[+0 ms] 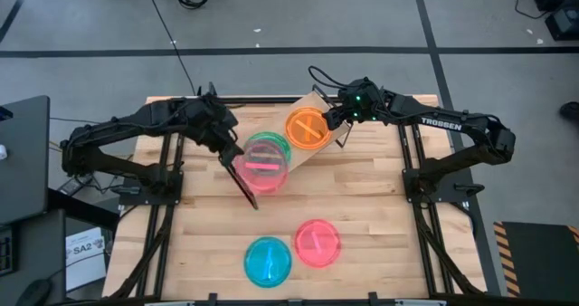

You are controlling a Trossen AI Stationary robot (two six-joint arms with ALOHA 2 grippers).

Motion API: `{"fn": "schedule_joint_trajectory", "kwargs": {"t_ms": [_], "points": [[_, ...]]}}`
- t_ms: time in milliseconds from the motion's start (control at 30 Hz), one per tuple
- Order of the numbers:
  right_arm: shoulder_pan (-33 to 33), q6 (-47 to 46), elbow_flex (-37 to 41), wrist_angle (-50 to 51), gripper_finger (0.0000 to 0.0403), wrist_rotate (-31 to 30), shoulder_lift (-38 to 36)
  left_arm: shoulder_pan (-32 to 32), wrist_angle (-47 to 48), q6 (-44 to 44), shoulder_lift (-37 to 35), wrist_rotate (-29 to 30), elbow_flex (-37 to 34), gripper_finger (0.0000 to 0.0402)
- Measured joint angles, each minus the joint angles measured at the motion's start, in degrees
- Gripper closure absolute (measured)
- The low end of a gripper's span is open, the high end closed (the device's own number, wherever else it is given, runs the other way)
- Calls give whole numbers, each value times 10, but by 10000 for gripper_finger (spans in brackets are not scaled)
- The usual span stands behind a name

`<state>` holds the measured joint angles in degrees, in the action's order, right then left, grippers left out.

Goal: Place and stack plates onto a shelf
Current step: Stack the left pink plate on the green plate on the shelf

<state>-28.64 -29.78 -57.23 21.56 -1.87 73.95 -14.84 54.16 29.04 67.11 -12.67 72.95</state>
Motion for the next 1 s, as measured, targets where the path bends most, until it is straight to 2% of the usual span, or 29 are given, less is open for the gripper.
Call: {"fn": "schedule_joint_trajectory", "kwargs": {"t_ms": [400,700,1000], "points": [[0,0,0,0,130,0,0,-81,-12,-43,43,2,-1,391],[0,0,0,0,130,0,0,-103,-11,-58,112,0,-2,391],[0,0,0,0,130,0,0,-121,-6,-59,125,-1,-2,390]]}}
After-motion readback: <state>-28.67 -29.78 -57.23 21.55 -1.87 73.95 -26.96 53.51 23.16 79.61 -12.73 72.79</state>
